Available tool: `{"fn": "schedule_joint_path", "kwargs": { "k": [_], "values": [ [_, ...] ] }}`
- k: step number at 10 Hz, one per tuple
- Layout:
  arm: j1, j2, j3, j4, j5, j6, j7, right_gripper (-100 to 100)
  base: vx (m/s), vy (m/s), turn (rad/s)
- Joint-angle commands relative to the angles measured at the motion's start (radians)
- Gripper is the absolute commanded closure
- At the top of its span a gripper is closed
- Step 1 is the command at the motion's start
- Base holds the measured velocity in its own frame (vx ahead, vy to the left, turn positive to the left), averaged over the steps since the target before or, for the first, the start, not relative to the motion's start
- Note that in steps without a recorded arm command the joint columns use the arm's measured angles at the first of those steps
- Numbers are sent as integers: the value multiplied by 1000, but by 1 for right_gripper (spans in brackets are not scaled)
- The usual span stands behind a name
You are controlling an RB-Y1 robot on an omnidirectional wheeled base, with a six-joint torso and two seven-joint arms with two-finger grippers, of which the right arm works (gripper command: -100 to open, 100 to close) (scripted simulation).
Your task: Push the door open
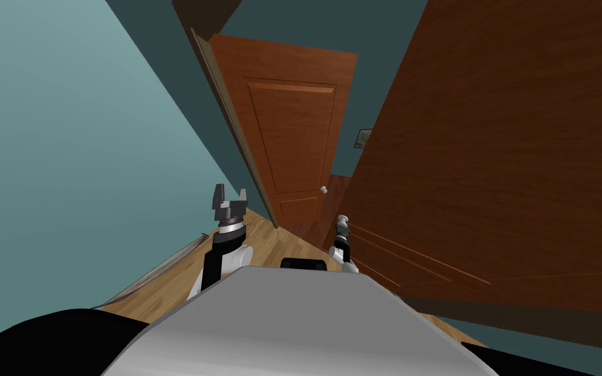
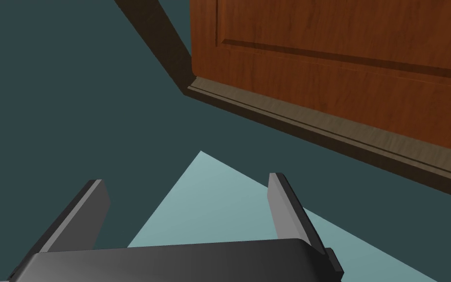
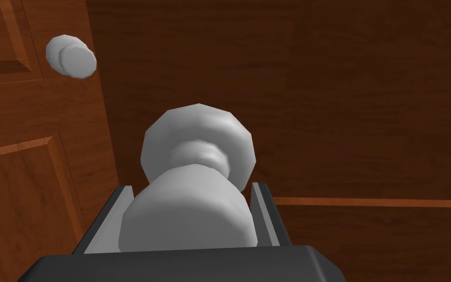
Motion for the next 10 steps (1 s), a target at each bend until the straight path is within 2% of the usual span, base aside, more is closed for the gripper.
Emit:
{"fn": "schedule_joint_path", "kwargs": {
  "k": [1, 3, 5, 8, 10],
  "values": [
    [-20, -18, -32, 15, -23, -29, 11, 100, 181, -69, 81],
    [-21, -19, -41, 17, -30, -34, 16, 100, 121, -54, 41],
    [-25, -22, -70, 21, -53, -49, 33, 100, 126, -37, 55],
    [-25, -22, -70, 21, -53, -49, 33, 100, 36, -10, 2],
    [-29, -24, -101, 26, -78, -65, 52, 100, 77, -30, 65]
  ]
}}
